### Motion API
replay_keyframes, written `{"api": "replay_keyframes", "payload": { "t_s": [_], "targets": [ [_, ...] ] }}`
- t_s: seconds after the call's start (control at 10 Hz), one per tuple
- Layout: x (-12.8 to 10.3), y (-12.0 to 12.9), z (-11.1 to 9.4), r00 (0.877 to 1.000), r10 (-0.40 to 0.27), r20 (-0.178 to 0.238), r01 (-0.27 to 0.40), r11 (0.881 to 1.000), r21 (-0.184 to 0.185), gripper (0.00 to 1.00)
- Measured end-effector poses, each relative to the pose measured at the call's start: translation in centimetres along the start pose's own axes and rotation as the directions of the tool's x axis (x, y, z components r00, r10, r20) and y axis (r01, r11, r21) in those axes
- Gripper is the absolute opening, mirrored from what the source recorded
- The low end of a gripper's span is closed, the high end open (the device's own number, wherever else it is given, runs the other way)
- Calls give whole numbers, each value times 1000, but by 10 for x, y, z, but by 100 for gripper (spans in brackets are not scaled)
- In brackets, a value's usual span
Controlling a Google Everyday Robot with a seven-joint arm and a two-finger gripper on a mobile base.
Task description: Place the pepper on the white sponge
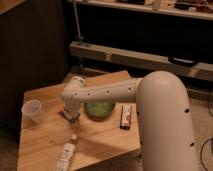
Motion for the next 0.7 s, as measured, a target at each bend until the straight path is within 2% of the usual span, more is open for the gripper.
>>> {"api": "replay_keyframes", "payload": {
  "t_s": [0.1, 0.2, 0.5, 0.7],
  "targets": [
    [-1, 0, 0, 1000, 3, 9, -3, 1000, -6, 20],
    [-1, 1, -1, 1000, 7, 21, -6, 1000, -20, 28],
    [-2, 5, -2, 998, 27, 52, -24, 998, -54, 58],
    [-4, 7, 0, 997, 45, 57, -43, 998, -45, 76]
  ]
}}
